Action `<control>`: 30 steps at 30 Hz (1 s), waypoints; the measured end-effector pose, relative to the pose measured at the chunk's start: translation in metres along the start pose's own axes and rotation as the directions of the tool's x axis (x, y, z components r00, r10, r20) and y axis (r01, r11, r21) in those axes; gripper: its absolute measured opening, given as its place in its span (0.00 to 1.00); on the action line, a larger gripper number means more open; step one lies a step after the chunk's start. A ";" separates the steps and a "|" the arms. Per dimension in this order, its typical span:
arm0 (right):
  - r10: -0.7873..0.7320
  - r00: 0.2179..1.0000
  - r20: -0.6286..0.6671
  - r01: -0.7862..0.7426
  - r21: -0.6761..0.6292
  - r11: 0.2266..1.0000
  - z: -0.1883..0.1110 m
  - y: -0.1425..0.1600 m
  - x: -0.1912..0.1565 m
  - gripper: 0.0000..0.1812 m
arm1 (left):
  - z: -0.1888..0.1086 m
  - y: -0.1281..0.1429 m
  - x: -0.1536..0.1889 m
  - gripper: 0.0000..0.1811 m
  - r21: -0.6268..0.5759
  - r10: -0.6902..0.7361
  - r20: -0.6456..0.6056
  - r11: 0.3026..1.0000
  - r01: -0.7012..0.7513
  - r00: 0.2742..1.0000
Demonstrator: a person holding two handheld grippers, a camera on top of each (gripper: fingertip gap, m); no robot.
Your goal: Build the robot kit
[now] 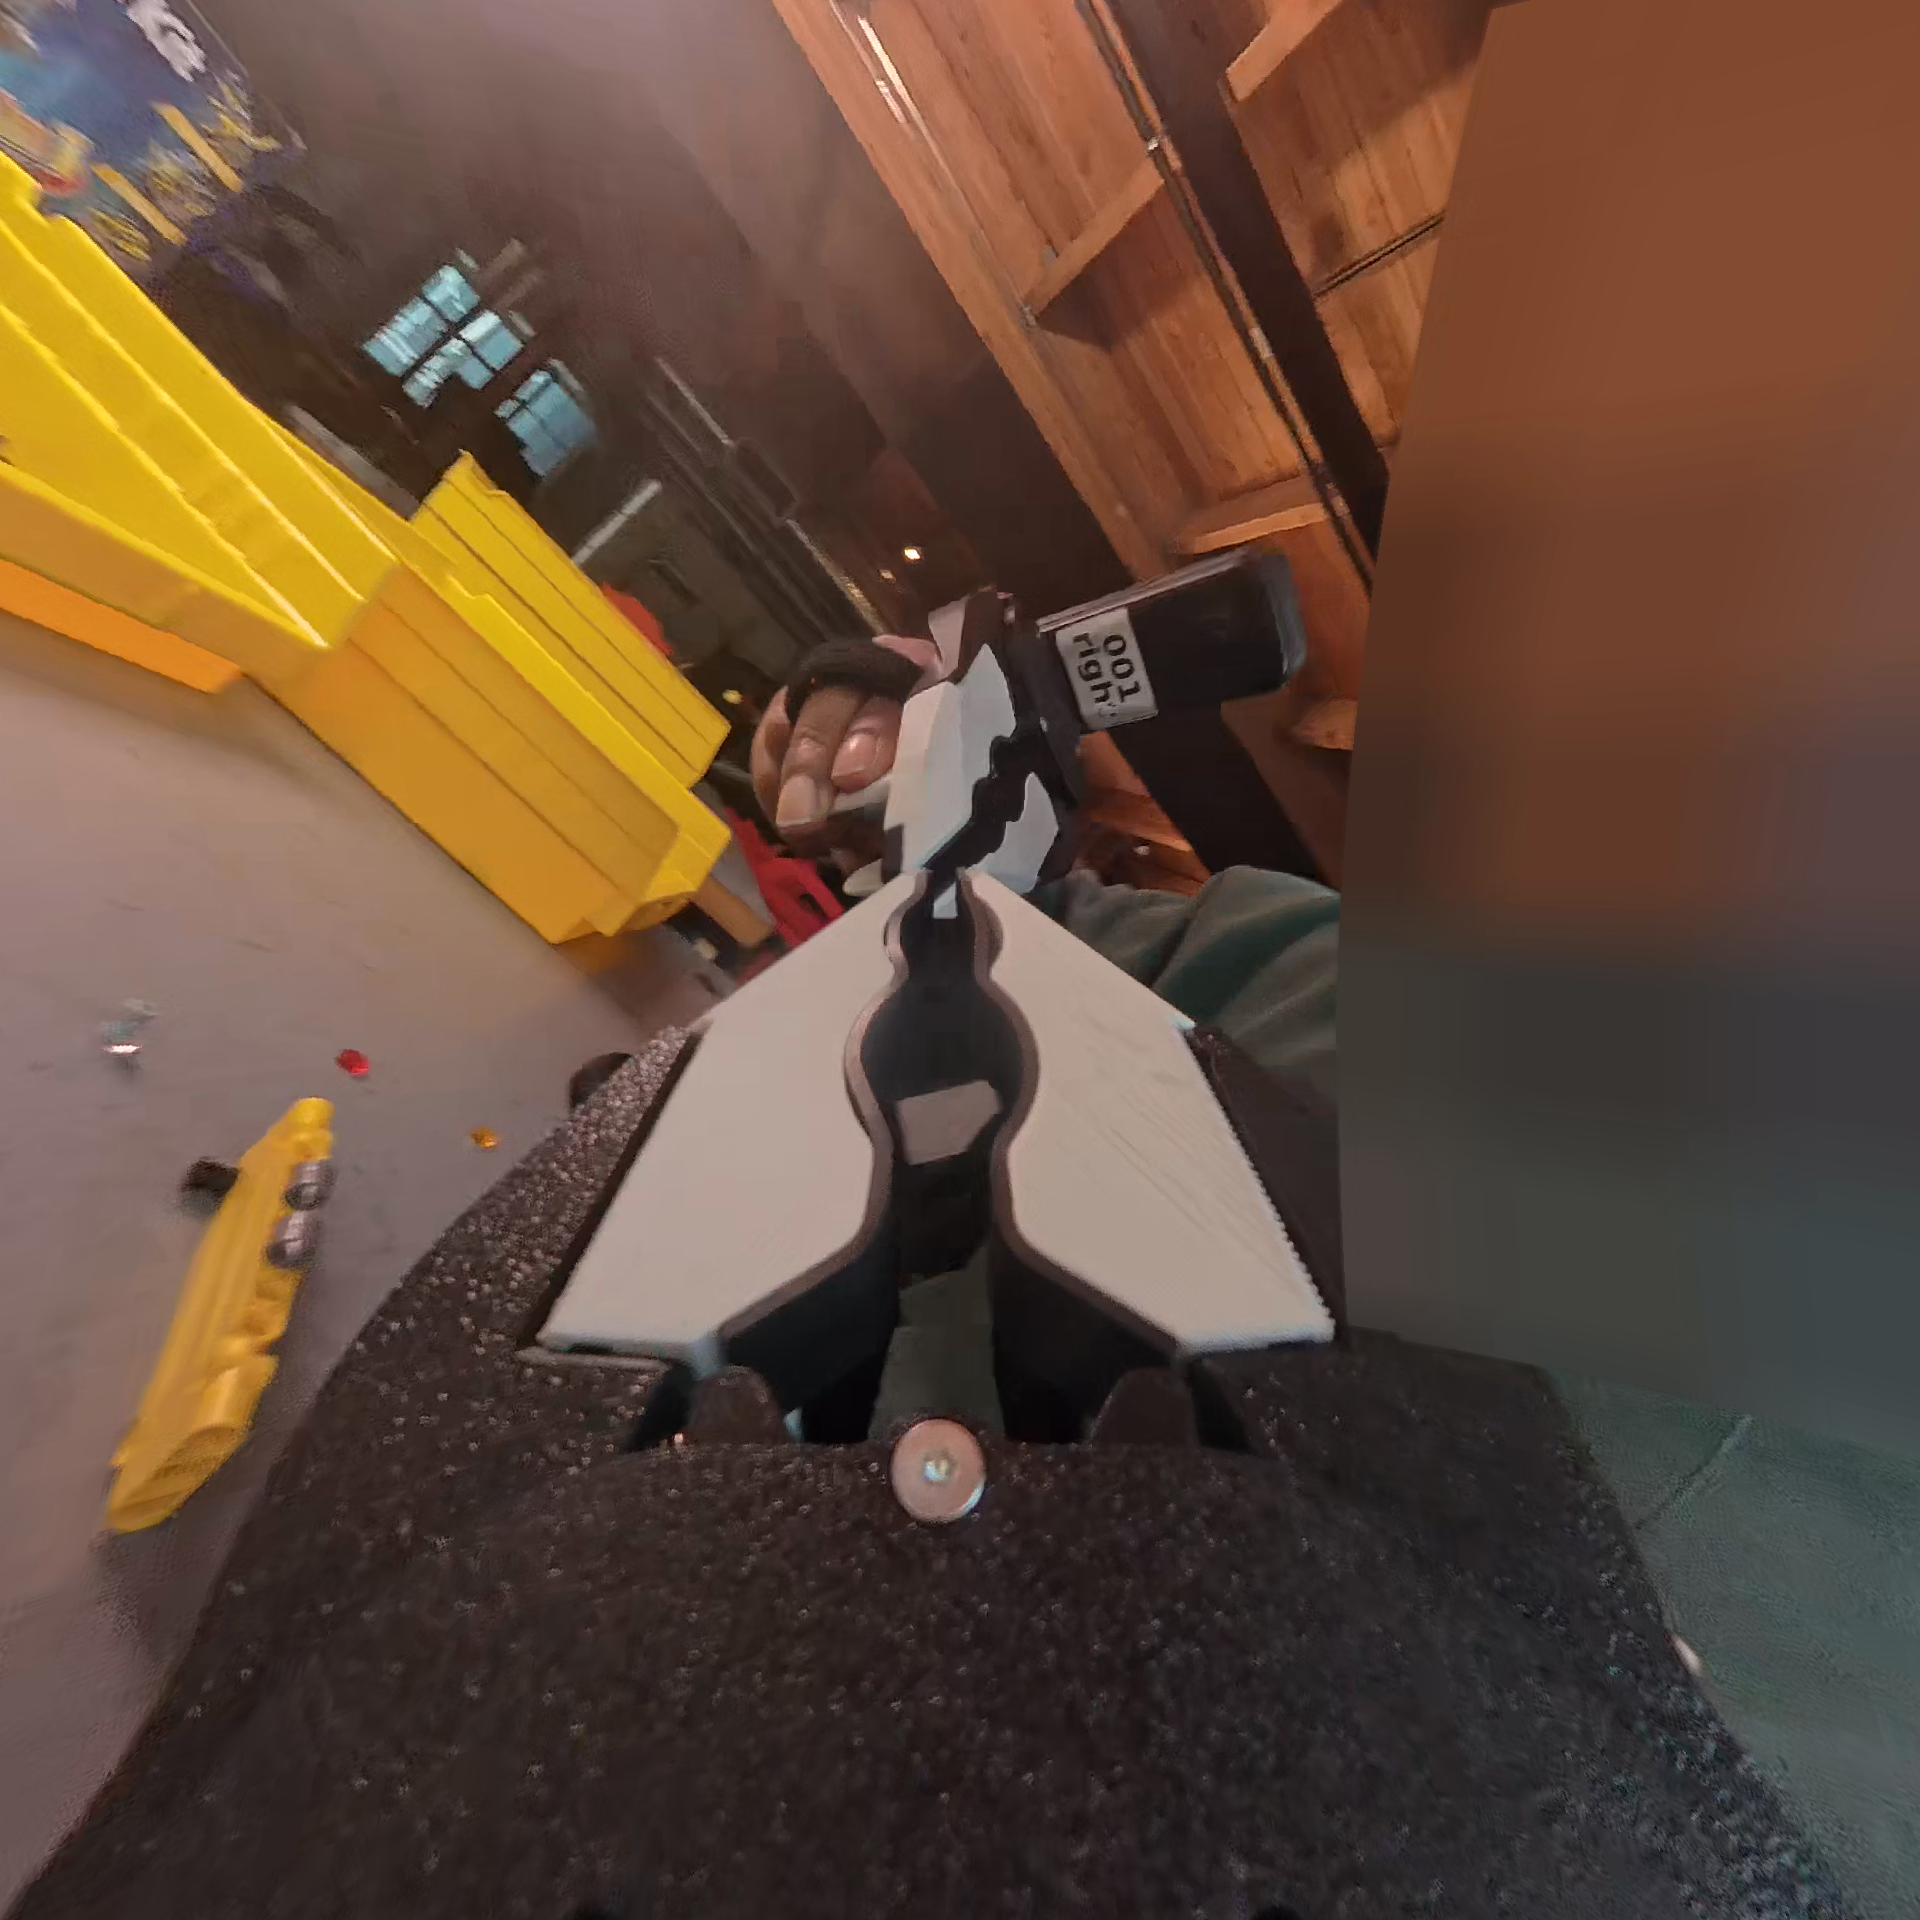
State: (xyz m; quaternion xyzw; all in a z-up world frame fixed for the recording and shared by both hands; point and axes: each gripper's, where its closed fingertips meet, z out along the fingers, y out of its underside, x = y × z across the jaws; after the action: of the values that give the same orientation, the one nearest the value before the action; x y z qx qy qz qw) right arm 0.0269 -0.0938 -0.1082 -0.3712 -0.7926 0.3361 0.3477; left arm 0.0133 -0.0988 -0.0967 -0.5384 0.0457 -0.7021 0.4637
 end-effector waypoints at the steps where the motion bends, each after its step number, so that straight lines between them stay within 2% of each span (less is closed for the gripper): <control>1: 0.024 1.000 0.003 -0.024 -0.079 0.997 -0.002 0.017 0.005 0.02 | -0.004 -0.003 -0.006 0.05 -0.015 0.065 0.071 0.998 -0.064 0.995; 3: 0.091 0.995 0.045 -0.073 -0.302 0.950 -0.007 0.069 0.006 0.02 | -0.011 -0.004 -0.021 0.06 -0.097 0.222 0.232 0.974 -0.204 0.947; 5: 0.163 0.984 0.069 -0.117 -0.440 0.891 -0.010 0.114 0.001 0.02 | -0.019 -0.001 -0.038 0.09 -0.233 0.375 0.363 0.923 -0.307 0.853; 7: 0.205 0.975 0.083 -0.129 -0.540 0.832 -0.010 0.150 -0.009 0.02 | -0.027 0.002 -0.053 0.11 -0.366 0.514 0.440 0.851 -0.377 0.736; 9: 0.252 0.963 0.096 -0.146 -0.600 0.786 -0.012 0.173 -0.018 0.02 | -0.035 0.006 -0.065 0.12 -0.487 0.629 0.464 0.769 -0.414 0.623; 11: 0.301 0.947 0.110 -0.173 -0.616 0.769 -0.012 0.180 -0.024 0.02 | -0.040 0.010 -0.075 0.13 -0.572 0.702 0.457 0.702 -0.423 0.547; 14: 0.316 0.938 0.141 -0.162 -0.627 0.762 -0.011 0.179 -0.031 0.02 | -0.044 0.024 -0.087 0.16 -0.665 0.747 0.421 0.640 -0.385 0.515; 18: 0.319 0.934 0.164 -0.145 -0.641 0.754 -0.008 0.182 -0.037 0.02 | -0.047 0.038 -0.098 0.17 -0.731 0.781 0.381 0.582 -0.356 0.495; 30: 0.296 0.940 0.173 -0.115 -0.655 0.747 -0.009 0.187 -0.040 0.02 | -0.051 0.056 -0.110 0.17 -0.799 0.811 0.323 0.509 -0.319 0.488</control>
State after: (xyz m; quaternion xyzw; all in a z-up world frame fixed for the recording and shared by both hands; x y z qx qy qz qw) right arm 0.1198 -0.0305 -0.2637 -0.5037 -0.8522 0.1314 0.0528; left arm 0.0058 -0.0756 -0.2280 -0.8208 0.3030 -0.1812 0.4491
